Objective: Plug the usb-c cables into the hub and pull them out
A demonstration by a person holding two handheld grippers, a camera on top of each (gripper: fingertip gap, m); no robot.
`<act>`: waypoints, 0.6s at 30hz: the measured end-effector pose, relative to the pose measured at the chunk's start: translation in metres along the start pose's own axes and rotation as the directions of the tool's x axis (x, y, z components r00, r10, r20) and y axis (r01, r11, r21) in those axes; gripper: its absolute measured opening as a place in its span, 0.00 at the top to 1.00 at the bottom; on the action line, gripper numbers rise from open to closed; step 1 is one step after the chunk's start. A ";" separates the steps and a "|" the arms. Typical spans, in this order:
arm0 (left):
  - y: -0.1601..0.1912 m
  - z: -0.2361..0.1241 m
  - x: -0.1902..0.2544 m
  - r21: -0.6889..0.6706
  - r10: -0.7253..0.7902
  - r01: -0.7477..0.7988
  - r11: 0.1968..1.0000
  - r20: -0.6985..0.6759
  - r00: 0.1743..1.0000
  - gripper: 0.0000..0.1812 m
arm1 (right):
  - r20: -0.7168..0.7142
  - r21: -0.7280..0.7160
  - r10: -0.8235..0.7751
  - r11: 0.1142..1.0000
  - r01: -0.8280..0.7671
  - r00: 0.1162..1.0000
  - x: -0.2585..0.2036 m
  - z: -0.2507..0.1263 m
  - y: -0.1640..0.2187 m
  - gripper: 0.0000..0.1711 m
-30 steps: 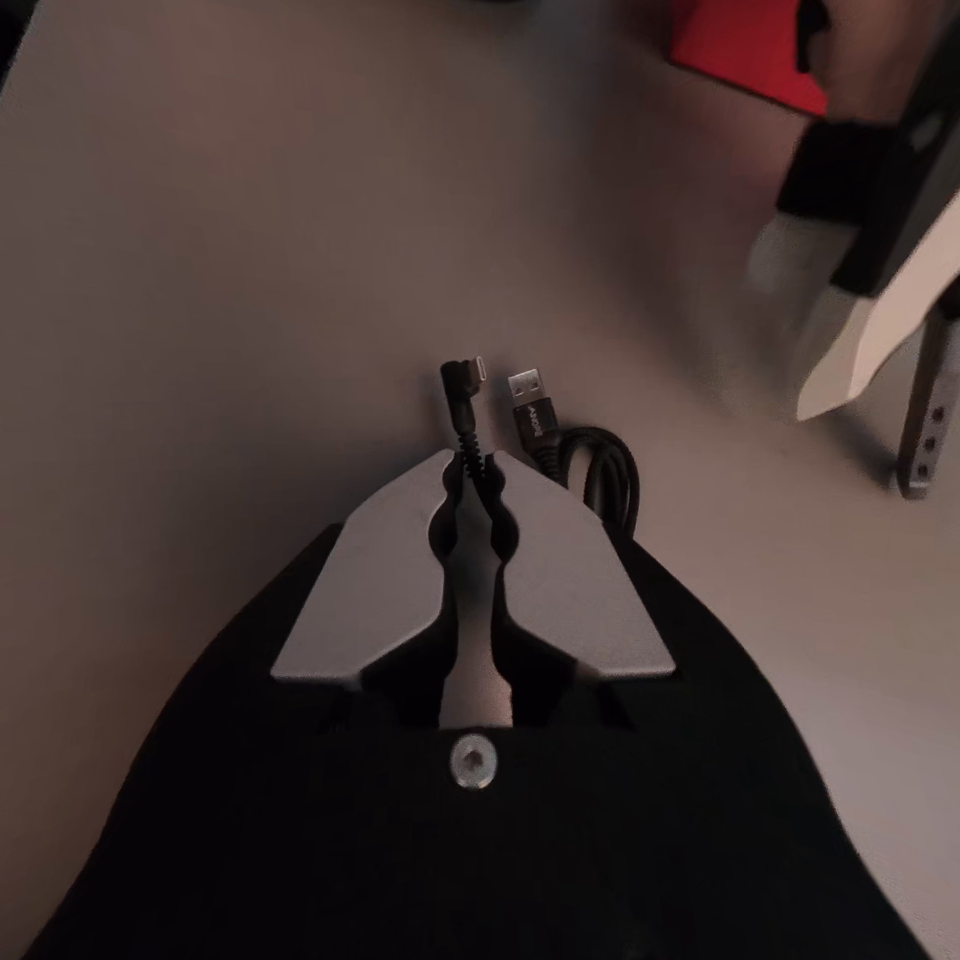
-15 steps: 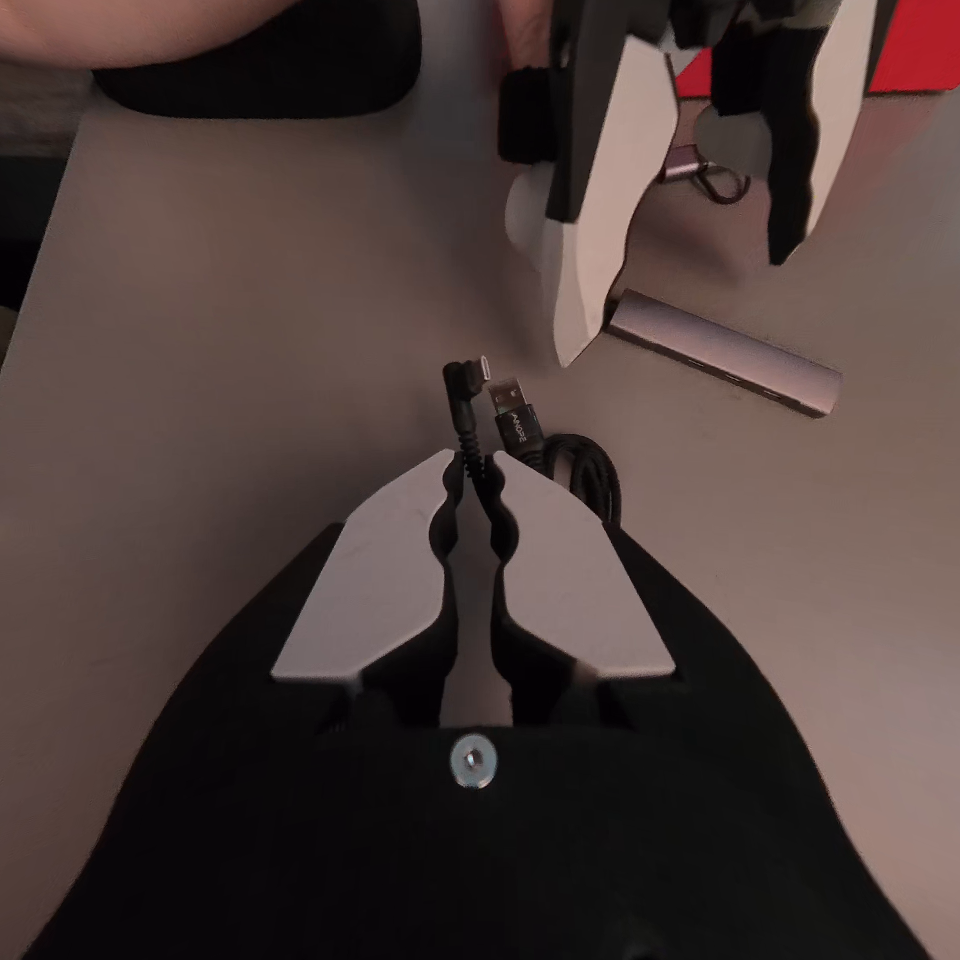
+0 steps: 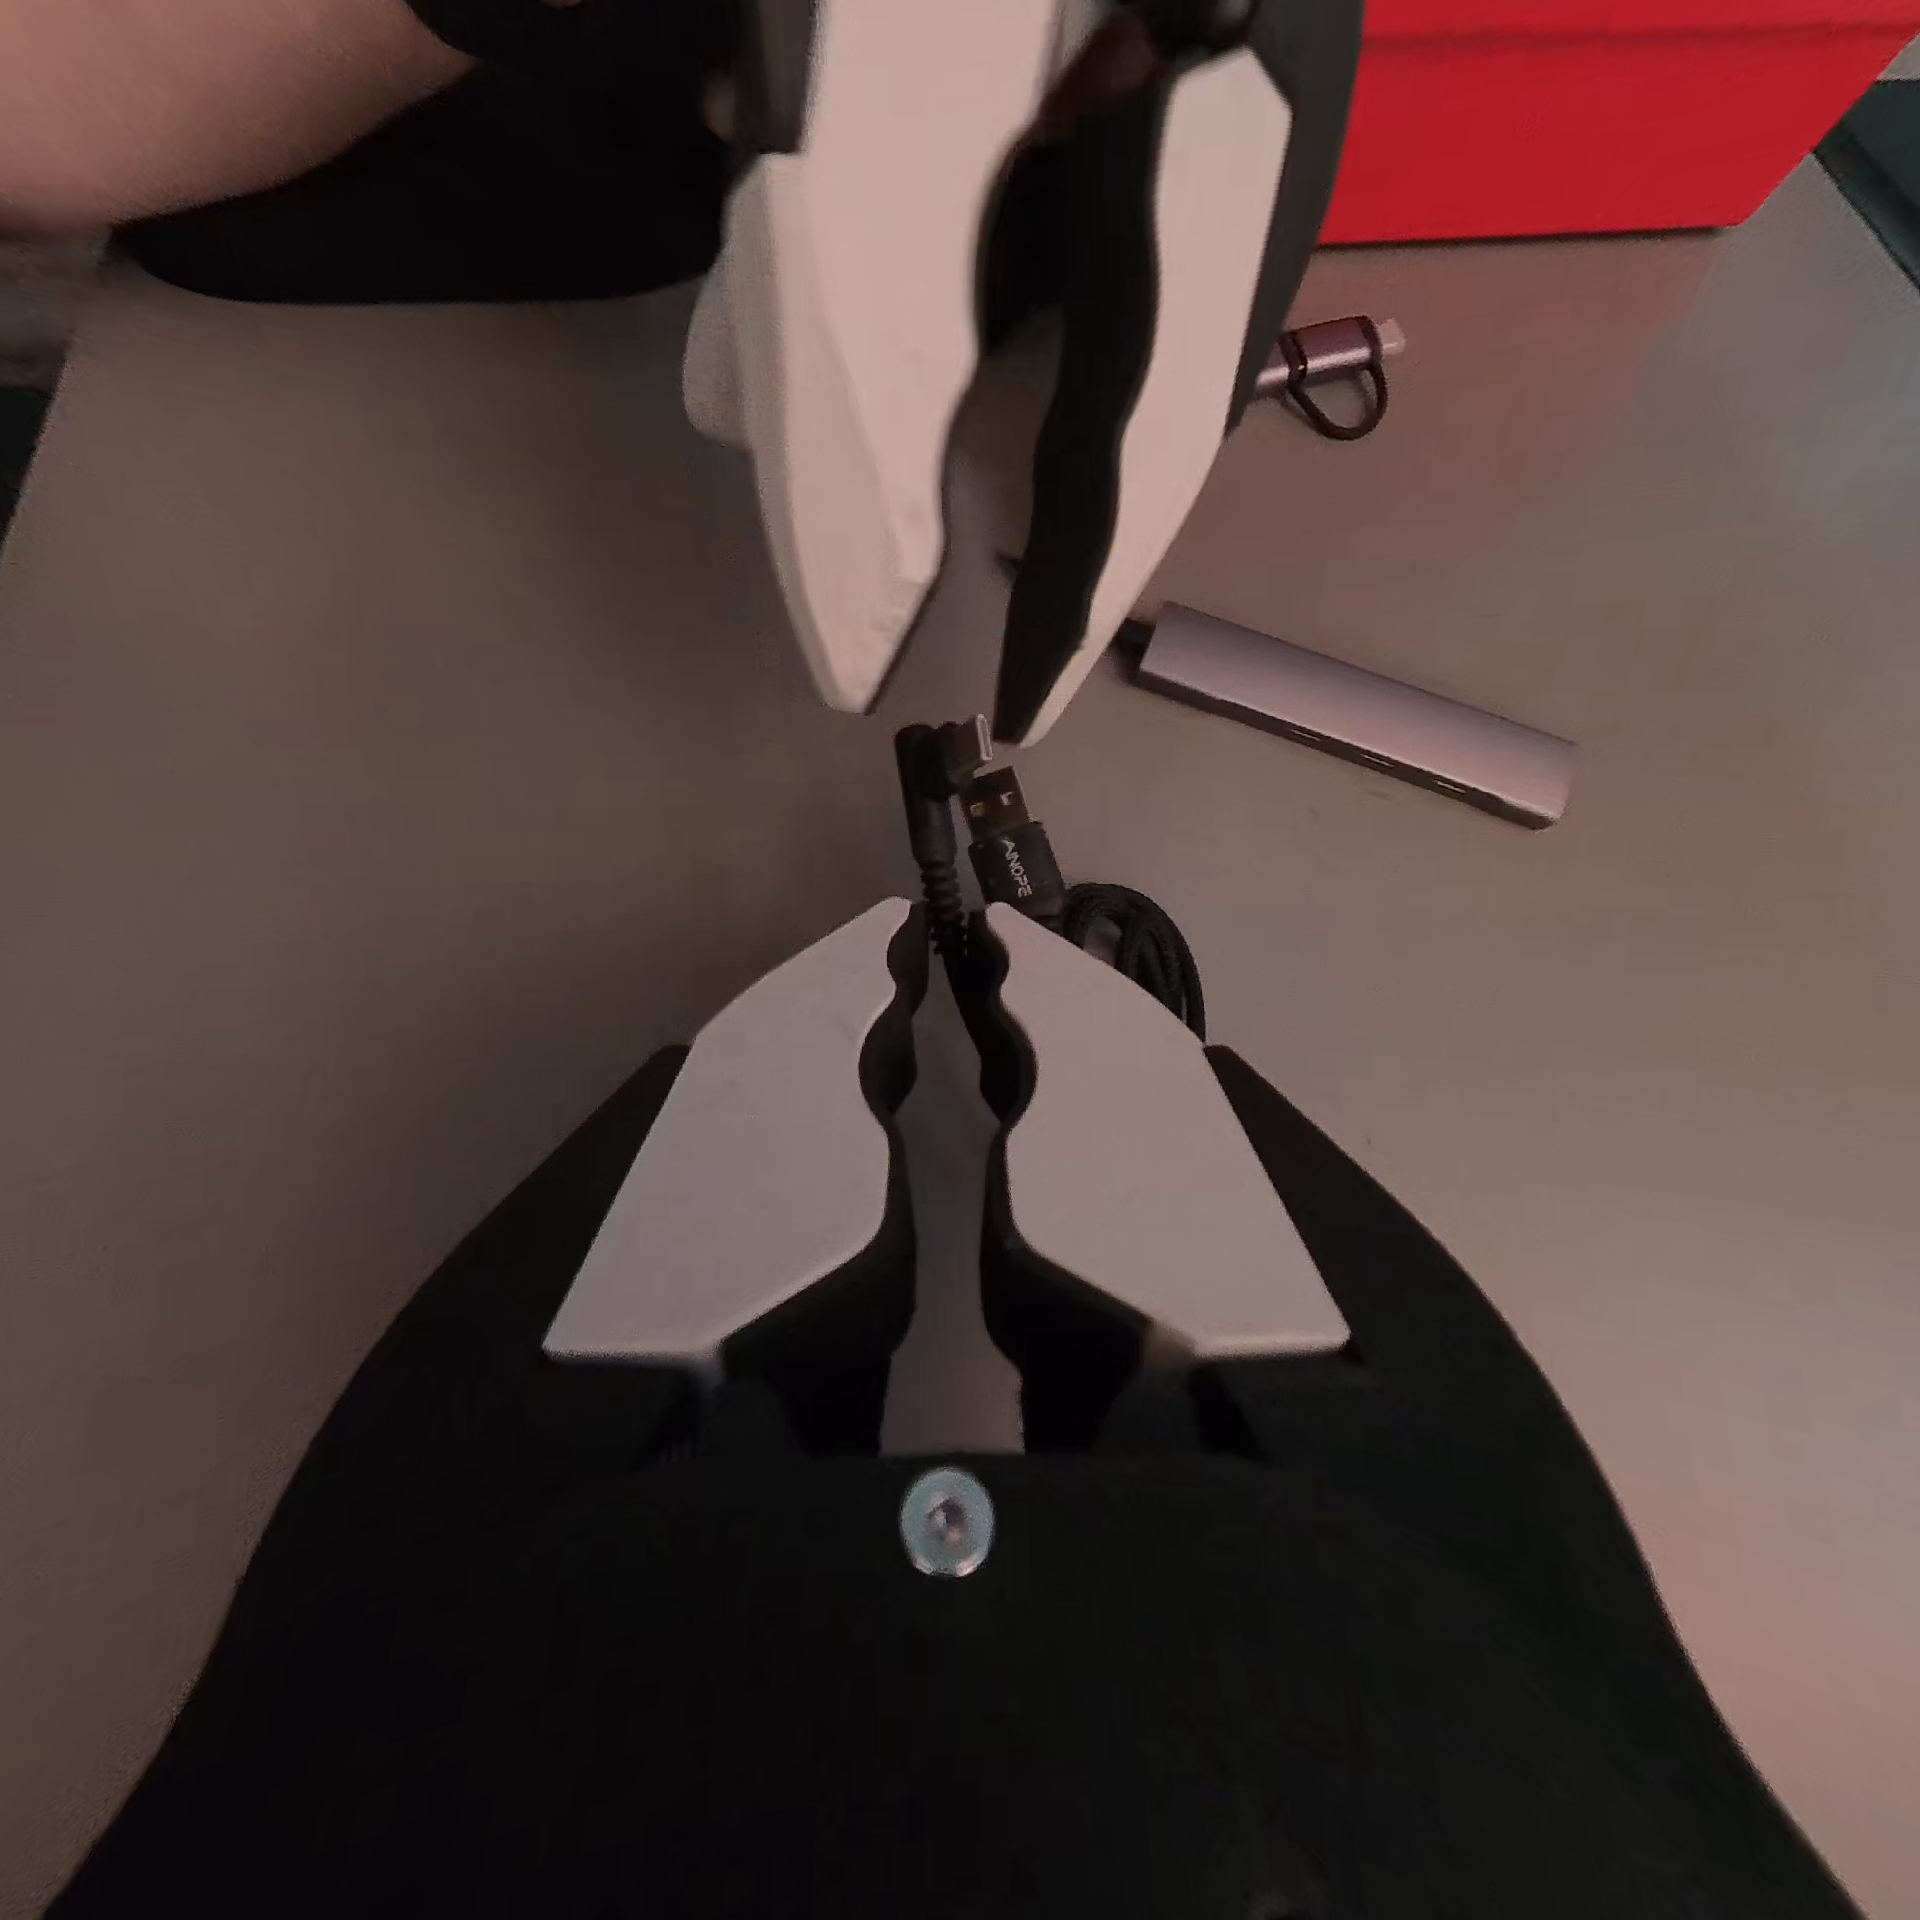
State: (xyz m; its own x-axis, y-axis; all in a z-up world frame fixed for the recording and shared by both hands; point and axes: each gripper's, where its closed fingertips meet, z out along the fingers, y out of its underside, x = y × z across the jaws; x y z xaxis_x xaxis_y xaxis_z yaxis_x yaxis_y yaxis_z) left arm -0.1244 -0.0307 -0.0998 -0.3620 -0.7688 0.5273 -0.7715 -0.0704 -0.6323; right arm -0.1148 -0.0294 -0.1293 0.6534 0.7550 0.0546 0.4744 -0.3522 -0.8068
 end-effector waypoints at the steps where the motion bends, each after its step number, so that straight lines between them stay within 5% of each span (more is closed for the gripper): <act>1: -0.001 0.001 0.001 0.007 -0.064 0.065 0.998 -0.058 0.996 0.89 | -0.007 -0.003 -0.017 1.000 0.017 1.000 0.000 0.000 0.000 0.96; 4: 0.001 0.003 -0.001 -0.010 -0.165 0.165 0.986 -0.130 0.978 0.90 | -0.032 -0.008 -0.057 0.998 0.057 0.998 0.001 0.000 0.000 0.96; 8: 0.010 0.005 -0.015 -0.049 -0.152 0.151 0.987 -0.026 0.988 0.88 | -0.041 -0.005 -0.081 0.997 0.081 0.996 0.002 -0.001 -0.001 0.96; 18: 0.012 0.014 -0.011 -0.074 -0.244 0.240 0.968 -0.060 0.968 0.96 | -0.085 -0.009 -0.146 0.989 0.146 0.986 0.005 -0.001 0.000 0.95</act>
State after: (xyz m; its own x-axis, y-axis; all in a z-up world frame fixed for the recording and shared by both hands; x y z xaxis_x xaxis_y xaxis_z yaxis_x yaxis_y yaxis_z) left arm -0.1228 -0.0316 -0.1214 -0.1930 -0.6890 0.6986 -0.8722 -0.2056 -0.4438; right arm -0.1113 -0.0258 -0.1284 0.6249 0.7486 0.2216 0.5700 -0.2435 -0.7848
